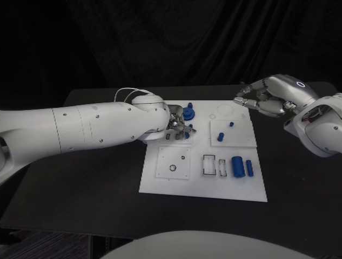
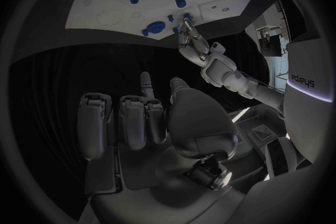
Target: Assemble the parts on the task board
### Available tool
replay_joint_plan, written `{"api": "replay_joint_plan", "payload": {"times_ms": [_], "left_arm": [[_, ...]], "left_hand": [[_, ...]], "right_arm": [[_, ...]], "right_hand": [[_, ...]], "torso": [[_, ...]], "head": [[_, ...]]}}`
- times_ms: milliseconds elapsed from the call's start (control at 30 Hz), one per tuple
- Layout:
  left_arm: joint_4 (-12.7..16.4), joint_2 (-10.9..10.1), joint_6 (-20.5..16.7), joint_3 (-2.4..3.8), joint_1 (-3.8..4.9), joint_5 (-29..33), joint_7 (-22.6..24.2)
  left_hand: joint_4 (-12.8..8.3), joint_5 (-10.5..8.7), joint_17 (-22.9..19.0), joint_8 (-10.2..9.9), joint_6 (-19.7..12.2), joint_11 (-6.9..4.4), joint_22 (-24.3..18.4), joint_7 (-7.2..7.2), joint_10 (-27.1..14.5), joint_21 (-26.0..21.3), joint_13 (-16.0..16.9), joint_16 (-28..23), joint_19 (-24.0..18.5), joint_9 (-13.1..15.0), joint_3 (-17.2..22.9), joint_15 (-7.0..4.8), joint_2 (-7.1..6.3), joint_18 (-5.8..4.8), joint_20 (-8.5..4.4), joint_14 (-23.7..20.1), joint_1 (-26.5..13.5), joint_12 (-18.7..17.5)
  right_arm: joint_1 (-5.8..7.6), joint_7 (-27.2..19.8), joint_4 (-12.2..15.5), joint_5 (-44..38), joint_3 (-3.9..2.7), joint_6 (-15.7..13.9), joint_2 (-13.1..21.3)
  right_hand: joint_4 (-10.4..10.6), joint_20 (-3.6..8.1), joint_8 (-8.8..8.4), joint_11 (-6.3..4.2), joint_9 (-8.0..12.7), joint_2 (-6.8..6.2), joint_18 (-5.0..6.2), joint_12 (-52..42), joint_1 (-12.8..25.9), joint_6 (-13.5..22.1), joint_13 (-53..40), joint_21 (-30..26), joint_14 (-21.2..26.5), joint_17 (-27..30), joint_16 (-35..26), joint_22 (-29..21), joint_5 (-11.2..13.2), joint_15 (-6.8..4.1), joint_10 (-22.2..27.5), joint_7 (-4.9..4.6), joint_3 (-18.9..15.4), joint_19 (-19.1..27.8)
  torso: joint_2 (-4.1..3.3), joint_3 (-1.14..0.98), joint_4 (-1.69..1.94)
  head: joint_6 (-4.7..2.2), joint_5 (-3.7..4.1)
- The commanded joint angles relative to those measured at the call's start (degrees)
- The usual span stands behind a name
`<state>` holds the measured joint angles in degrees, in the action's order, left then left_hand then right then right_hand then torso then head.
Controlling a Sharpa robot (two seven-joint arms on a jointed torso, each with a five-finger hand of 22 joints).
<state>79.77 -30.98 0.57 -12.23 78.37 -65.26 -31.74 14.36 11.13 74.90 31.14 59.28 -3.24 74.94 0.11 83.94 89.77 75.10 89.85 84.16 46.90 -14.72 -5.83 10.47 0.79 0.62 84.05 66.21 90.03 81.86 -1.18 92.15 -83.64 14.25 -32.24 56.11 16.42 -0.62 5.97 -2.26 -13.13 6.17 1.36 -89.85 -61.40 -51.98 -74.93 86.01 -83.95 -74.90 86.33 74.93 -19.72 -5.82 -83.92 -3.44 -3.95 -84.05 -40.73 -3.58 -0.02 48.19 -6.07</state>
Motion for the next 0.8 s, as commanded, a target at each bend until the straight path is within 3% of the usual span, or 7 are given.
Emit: {"api": "replay_joint_plan", "payload": {"times_ms": [33,500,800], "left_arm": [[-0.1,0.1,0.2,0.04,-0.14,-0.4,1.2],[-0.9,0.6,-0.3,0.04,-0.18,-0.4,1.9],[-1.7,1.5,0.0,0.04,-0.2,-0.4,2.2]], "left_hand": [[-0.2,0.84,15.1,-0.6,-0.2,-0.43,15.1,-0.13,6.1,0.2,14.9,0.1,5.8,0.4,0.7,-0.45,-0.01,-0.79,-0.37,6.0,1.0,0.0],[-0.8,5.52,15.1,-3.2,-0.4,-0.27,15.0,0.08,6.1,0.2,14.9,0.1,5.8,1.8,2.6,-0.33,-0.57,-0.77,-0.27,6.0,1.6,0.0],[-0.8,5.76,15.1,-3.4,-0.5,-0.26,15.0,0.1,6.1,0.2,14.9,0.1,5.8,1.9,2.8,-0.32,-0.65,-0.77,-0.26,6.0,1.7,0.0]], "right_arm": [[-0.11,0.4,0.0,-0.5,-0.05,-0.7,0.0],[-0.11,0.5,0.0,-0.5,-0.05,-0.4,0.0],[-0.11,0.6,-0.1,-0.5,-0.05,-0.4,-0.2]], "right_hand": [[0.0,-0.52,-0.38,0.32,0.1,-0.06,-0.25,-0.2,-0.6,-0.3,-15.1,-0.2,-4.6,-7.3,-0.1,13.6,-0.3,0.49,-6.1,0.08,-0.3,-3.9],[0.0,-0.53,-0.37,0.32,0.1,-0.03,-0.25,-0.2,-0.8,-0.4,-15.1,-0.2,-4.6,-7.3,-0.2,13.6,-0.5,0.49,-6.1,0.07,-0.4,-3.9],[0.0,-0.53,-0.36,0.32,0.1,-0.02,-0.24,-0.2,-0.9,-0.5,-15.1,-0.2,-4.6,-7.3,-0.2,13.6,-0.6,0.5,-6.1,0.07,-0.4,-3.9]], "torso": [[0.04,0.02,0.07],[0.06,0.02,0.1],[0.03,-0.05,0.08]], "head": [[0.22,0.05],[0.67,0.16],[0.99,0.04]]}}
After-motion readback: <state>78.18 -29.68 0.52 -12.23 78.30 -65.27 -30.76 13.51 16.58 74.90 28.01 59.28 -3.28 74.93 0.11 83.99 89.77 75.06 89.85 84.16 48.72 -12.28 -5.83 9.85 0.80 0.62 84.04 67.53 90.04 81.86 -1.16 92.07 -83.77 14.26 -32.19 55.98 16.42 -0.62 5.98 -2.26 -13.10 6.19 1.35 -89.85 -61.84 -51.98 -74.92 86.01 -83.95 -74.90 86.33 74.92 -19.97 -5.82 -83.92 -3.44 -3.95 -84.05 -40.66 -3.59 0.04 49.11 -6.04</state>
